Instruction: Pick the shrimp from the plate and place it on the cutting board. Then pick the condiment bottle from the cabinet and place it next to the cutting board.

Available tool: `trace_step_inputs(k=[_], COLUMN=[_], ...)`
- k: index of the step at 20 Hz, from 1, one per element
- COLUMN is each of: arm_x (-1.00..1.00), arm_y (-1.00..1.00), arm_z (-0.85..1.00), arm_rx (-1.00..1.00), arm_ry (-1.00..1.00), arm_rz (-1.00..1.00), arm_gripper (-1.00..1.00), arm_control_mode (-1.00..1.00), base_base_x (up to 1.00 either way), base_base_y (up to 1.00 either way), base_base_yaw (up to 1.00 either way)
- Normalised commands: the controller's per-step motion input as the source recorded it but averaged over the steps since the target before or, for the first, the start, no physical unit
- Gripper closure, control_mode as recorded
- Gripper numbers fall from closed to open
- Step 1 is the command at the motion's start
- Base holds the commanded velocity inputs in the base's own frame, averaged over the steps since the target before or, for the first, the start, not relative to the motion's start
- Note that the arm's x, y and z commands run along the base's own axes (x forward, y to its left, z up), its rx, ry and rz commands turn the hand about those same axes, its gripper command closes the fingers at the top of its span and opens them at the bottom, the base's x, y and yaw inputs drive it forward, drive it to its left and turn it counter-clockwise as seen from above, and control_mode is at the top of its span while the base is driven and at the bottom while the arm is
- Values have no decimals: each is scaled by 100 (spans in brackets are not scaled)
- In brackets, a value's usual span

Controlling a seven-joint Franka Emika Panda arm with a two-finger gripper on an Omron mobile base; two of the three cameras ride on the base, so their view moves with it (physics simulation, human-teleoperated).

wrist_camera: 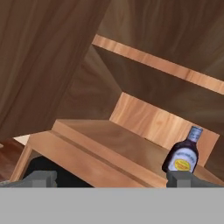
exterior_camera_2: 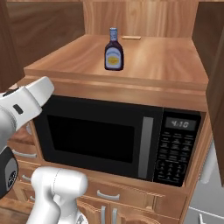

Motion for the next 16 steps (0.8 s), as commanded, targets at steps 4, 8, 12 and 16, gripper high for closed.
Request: trace_step_inputs(k=[4, 8, 12, 16], arm_x=[0, 0, 0, 0], arm_y=[0, -29, -47, -39], arm_z=[0, 0, 1, 3], arm_rx=[0, 0, 3, 12], arm_ry=[0, -2, -8, -14], arm_rz=[0, 0, 0, 0], arm_gripper=[-100, -100, -100, -100], arm_control_mode=[-100, -100, -100, -100], base_base_x=[0, 0, 0, 0], base_base_y=[0, 0, 0, 0], base_base_yaw=[0, 0, 0, 0])
